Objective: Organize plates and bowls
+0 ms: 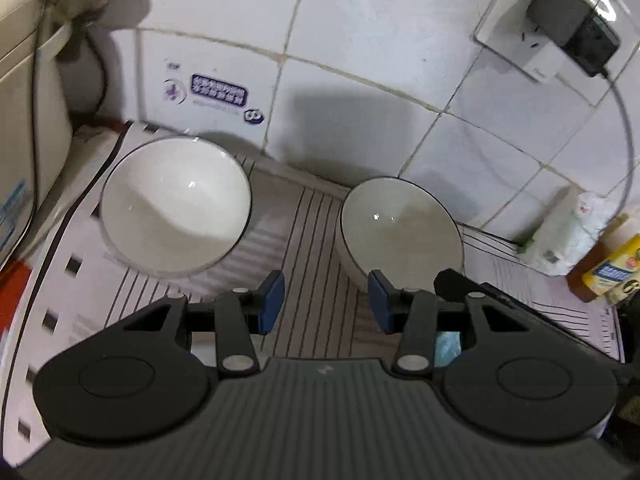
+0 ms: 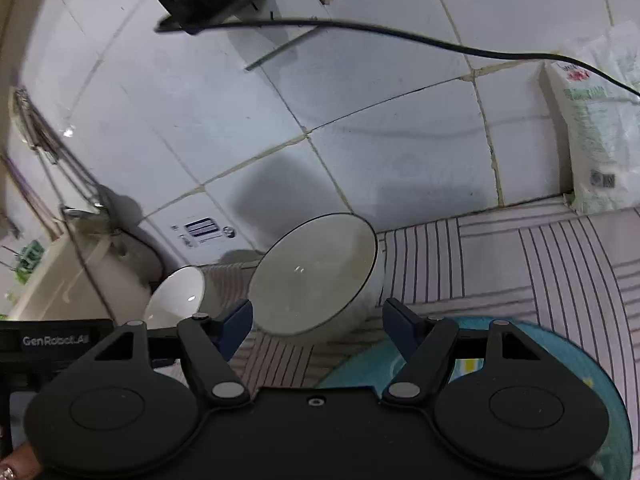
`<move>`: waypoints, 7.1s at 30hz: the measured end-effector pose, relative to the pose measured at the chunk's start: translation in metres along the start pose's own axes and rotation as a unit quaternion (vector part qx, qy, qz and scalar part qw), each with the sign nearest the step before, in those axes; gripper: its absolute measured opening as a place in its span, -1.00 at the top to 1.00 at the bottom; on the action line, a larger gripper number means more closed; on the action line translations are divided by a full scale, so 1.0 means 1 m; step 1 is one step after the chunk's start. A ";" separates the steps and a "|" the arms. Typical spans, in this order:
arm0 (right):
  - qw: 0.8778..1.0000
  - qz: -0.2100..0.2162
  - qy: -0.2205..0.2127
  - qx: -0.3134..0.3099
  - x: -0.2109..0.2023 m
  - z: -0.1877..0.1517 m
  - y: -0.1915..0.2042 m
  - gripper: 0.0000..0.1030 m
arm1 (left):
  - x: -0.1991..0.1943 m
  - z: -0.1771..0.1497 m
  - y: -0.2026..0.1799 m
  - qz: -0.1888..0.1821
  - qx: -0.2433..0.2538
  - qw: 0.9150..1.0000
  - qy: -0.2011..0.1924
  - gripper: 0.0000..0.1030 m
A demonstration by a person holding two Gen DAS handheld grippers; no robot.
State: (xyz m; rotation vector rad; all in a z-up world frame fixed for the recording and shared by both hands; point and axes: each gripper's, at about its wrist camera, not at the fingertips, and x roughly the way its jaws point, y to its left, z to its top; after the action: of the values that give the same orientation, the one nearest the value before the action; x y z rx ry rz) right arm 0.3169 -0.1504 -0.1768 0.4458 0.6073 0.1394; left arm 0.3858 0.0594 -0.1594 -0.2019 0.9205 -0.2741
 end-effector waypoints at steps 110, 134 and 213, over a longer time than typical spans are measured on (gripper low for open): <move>0.953 -0.072 0.039 -0.290 -0.014 -0.092 0.140 0.64 | -0.084 -0.083 0.090 0.026 -0.022 0.998 0.045 0.68; 0.954 -0.023 0.022 -0.298 0.024 -0.005 0.149 0.22 | -0.087 -0.006 0.120 0.043 0.044 0.993 -0.098 0.37; 0.982 0.049 0.027 -0.179 -0.056 -0.062 0.128 0.72 | -0.121 -0.071 0.092 0.013 0.055 0.998 -0.003 0.78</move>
State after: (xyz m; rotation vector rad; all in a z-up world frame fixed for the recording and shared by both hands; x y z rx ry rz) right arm 0.2358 -0.0273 -0.1366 0.1239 0.5994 0.3502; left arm 0.2723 0.1807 -0.1363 -0.0885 0.8983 -0.2995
